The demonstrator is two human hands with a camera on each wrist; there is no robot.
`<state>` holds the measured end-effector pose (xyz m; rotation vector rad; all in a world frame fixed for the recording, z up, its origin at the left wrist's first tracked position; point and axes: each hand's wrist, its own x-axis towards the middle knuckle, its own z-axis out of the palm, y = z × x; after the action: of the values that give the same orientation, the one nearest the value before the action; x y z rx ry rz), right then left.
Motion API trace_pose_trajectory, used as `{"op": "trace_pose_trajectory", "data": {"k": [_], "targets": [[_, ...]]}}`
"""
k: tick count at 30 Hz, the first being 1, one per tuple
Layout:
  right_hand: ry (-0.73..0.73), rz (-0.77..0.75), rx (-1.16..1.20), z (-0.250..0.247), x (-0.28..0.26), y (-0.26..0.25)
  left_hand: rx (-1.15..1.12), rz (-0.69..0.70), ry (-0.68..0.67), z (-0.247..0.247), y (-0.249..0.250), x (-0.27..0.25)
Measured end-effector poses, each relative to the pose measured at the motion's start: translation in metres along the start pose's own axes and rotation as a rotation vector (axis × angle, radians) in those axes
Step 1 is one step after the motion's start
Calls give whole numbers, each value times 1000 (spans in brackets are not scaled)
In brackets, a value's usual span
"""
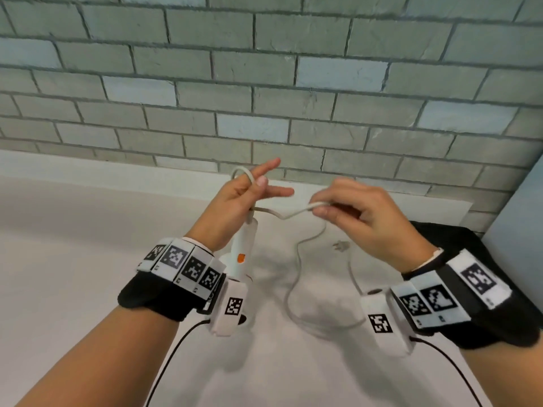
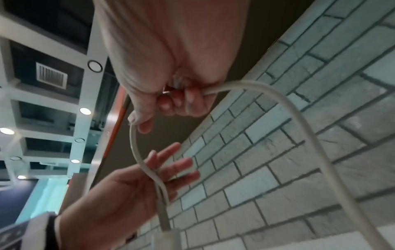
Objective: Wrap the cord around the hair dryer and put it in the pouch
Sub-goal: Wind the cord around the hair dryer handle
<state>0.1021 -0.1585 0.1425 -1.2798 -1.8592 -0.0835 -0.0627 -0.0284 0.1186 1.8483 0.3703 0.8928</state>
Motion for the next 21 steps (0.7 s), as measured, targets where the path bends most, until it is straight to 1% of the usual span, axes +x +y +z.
{"op": "trace_pose_trajectory", "data": {"k": [3,6,8,12,14,16,19,21], "targets": [[130,-35,-14,-5,18,-11,29,-48,-116,6,10,0],[270,5,8,-5,31,-10,46,-72,-216,6,13,0],[311,61,18,-2,38,-6,-24,-71,-268,8,12,-2],[324,199,-84,7,47,16,-253,-103,-340,13,6,-5],[283,264,-142,12,47,28,-320,-94,-348,15,5,-6],[177,333,-227,21,45,34,-395,-96,-327,17,5,-6],[-85,457,-351,38,40,36,-504,-90,-272,19,4,-4],[-233,576,-348,51,37,31,-551,-96,-236,21,2,-3]]}}
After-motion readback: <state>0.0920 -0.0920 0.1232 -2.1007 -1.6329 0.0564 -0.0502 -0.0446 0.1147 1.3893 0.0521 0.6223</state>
